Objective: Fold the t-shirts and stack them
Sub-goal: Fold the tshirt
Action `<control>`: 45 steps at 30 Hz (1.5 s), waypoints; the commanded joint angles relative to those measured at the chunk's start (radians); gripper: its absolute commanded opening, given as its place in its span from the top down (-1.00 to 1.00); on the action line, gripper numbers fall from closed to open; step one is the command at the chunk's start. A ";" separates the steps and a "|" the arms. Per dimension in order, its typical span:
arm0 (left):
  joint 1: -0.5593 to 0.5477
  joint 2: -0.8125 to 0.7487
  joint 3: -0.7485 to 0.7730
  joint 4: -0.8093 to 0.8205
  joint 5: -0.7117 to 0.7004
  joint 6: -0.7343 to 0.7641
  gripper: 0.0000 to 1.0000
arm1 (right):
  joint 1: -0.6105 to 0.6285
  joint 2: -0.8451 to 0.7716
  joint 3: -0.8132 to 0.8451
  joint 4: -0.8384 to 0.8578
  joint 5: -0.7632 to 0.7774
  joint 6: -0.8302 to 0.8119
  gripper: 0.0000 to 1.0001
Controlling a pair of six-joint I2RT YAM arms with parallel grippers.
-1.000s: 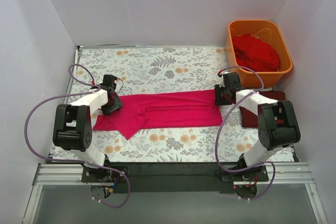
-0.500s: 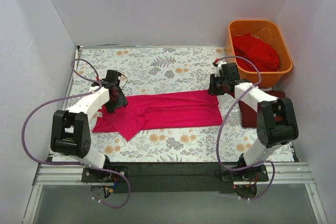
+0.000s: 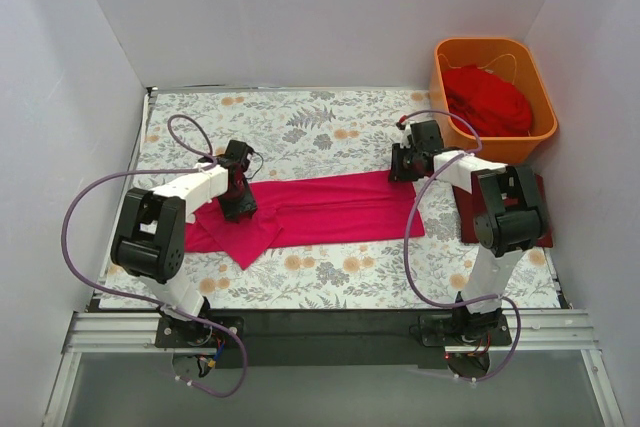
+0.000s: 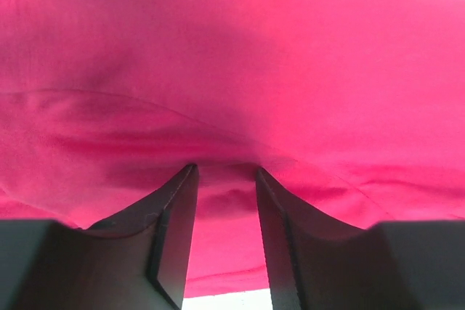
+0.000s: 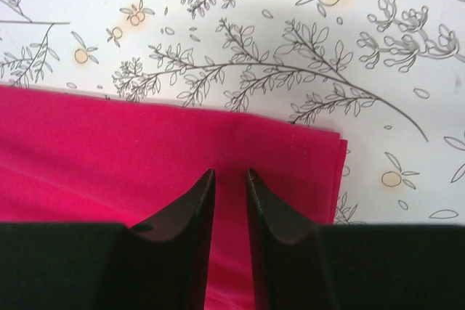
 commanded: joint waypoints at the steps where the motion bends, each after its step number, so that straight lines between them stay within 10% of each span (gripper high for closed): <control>1: 0.001 -0.029 -0.053 -0.022 -0.029 -0.005 0.30 | 0.000 0.050 0.023 0.018 0.084 0.005 0.39; 12: 0.019 -0.066 -0.134 -0.039 -0.038 -0.017 0.35 | -0.092 0.048 -0.007 0.008 0.201 0.064 0.36; 23: 0.021 -0.086 0.005 -0.023 -0.029 -0.001 -0.32 | -0.071 -0.042 0.048 -0.047 0.107 -0.018 0.25; 45: 0.147 -0.083 -0.085 0.043 -0.068 -0.036 -0.31 | 0.031 -0.168 -0.164 0.001 0.089 0.024 0.17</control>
